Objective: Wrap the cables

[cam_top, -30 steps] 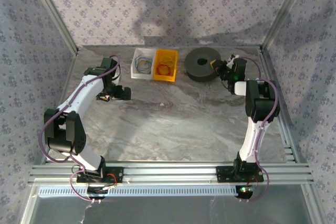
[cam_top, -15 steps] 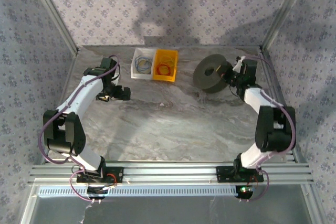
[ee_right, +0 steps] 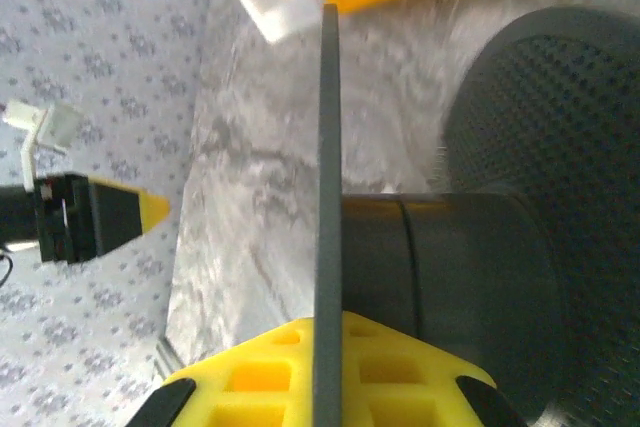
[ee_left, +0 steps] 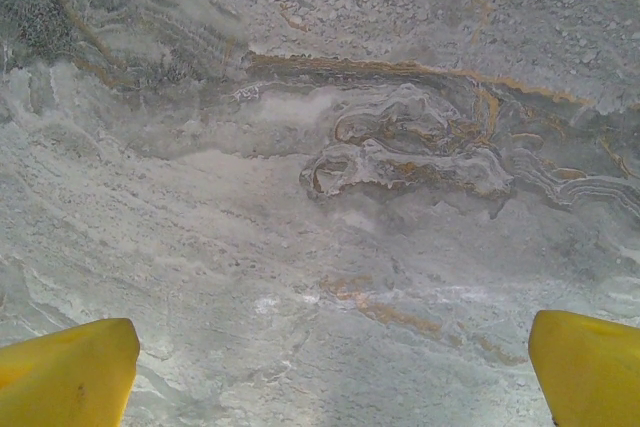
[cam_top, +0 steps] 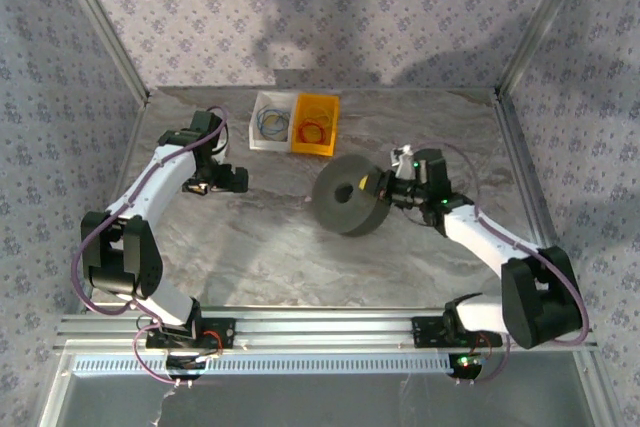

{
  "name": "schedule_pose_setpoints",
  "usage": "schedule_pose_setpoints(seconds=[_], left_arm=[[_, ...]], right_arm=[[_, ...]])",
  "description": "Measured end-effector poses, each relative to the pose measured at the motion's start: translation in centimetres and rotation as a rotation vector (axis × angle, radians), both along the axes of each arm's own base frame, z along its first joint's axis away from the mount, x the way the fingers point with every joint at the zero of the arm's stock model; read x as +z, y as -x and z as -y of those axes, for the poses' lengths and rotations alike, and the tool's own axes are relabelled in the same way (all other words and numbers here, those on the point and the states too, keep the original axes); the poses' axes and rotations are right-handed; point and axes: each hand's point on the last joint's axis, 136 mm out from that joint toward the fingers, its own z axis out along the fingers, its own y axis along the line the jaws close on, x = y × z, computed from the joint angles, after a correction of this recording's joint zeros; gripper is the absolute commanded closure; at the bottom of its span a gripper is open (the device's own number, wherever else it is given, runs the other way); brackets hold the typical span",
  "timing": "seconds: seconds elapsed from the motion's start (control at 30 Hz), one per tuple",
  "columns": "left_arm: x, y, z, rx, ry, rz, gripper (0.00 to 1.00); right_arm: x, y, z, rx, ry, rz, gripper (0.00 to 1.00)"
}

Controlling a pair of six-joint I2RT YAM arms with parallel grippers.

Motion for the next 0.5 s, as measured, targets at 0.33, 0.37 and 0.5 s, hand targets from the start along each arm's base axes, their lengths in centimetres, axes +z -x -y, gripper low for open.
schedule_pose_setpoints(seconds=[0.33, 0.37, 0.5], left_arm=[[0.0, 0.6, -0.1, 0.001, 0.001, 0.003, 0.0], [0.0, 0.7, -0.1, 0.001, 0.001, 0.002, 0.0], [-0.2, 0.9, -0.2, 0.001, 0.001, -0.004, 0.0]], right_arm=[[-2.5, -0.5, -3.3, 0.091, -0.01, -0.03, 1.0], [-2.6, -0.6, -3.2, 0.092, -0.005, -0.025, 1.0], [-3.4, -0.9, -2.6, 0.097, 0.004, -0.029, 0.95]])
